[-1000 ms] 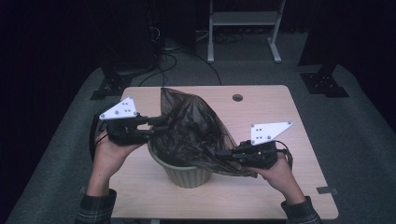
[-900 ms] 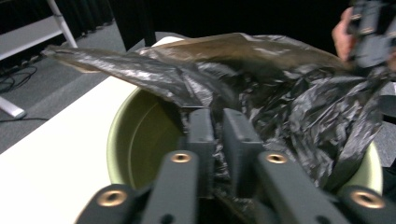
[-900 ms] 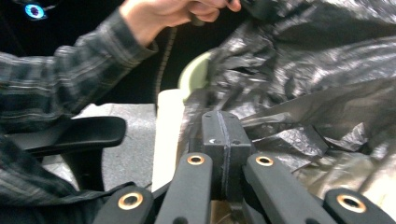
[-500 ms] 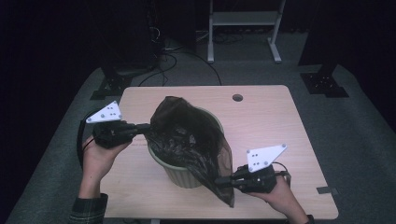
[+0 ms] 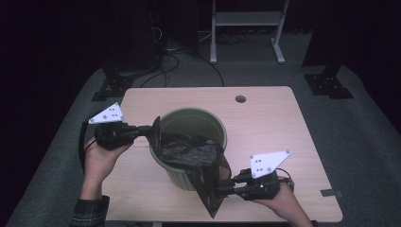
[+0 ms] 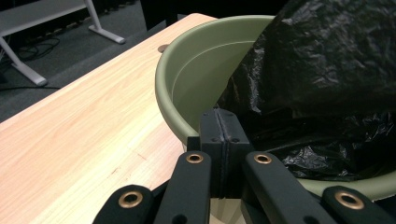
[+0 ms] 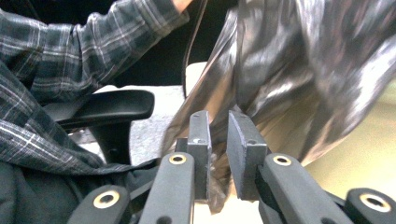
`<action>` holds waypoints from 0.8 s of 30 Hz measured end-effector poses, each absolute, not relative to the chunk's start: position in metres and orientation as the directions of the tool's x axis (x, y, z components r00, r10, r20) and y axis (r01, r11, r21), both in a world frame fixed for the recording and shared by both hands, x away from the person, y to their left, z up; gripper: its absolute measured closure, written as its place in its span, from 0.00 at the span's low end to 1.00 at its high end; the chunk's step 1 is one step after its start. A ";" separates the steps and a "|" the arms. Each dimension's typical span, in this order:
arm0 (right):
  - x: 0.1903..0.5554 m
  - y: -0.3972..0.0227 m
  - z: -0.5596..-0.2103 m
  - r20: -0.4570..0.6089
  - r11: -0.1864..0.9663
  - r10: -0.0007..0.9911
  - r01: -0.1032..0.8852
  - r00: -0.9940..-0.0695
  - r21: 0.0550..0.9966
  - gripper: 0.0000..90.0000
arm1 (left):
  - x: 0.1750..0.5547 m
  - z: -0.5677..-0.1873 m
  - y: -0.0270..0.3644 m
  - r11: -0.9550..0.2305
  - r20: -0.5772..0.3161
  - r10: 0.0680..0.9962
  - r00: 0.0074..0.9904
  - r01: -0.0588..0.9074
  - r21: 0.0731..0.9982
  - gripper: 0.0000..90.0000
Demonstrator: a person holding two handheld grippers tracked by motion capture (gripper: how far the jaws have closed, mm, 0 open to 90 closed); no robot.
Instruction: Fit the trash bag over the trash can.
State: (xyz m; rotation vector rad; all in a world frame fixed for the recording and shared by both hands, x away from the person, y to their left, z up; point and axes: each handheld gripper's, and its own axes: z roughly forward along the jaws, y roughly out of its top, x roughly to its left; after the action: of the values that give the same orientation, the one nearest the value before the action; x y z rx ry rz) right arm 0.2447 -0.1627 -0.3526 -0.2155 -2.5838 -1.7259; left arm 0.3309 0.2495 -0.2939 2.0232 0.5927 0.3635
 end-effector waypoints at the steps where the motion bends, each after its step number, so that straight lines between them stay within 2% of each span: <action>1: 0.244 -0.166 -0.348 0.085 0.365 0.112 0.120 -0.990 0.923 0.88 | 0.331 -0.294 0.249 -0.420 0.014 0.545 0.838 0.258 0.870 1.00; 10: 0.249 -0.184 -0.306 -0.029 0.262 0.231 0.033 -0.973 0.964 0.80 | 0.332 -0.295 0.247 -0.423 0.007 0.539 0.842 0.263 0.867 1.00; 16: 0.257 -0.173 -0.300 -0.071 0.273 0.262 0.003 -0.962 0.962 0.76 | 0.332 -0.296 0.246 -0.421 0.000 0.530 0.848 0.264 0.868 1.00; 17: 0.259 -0.171 -0.301 -0.071 0.278 0.267 0.006 -0.961 0.960 0.80 | 0.332 -0.296 0.246 -0.420 -0.001 0.527 0.850 0.261 0.869 1.00; 19: 0.265 -0.165 -0.303 -0.070 0.292 0.267 0.012 -0.961 0.956 0.96 | 0.331 -0.297 0.246 -0.414 -0.002 0.522 0.853 0.255 0.874 1.00; 20: 0.268 -0.163 -0.304 -0.067 0.293 0.274 0.017 -0.960 0.956 1.00 | 0.331 -0.296 0.246 -0.405 -0.002 0.525 0.851 0.252 0.879 0.91; 24: 0.284 -0.159 -0.307 -0.045 0.297 0.315 0.053 -0.948 0.953 1.00 | 0.327 -0.291 0.249 -0.365 0.001 0.546 0.838 0.236 0.900 0.53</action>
State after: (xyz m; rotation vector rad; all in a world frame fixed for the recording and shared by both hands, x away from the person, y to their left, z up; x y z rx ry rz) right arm 0.2837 -0.1586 -0.3067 -0.3919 -2.7022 -1.9709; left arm 0.3267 0.2487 -0.2906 1.9560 0.5797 0.3657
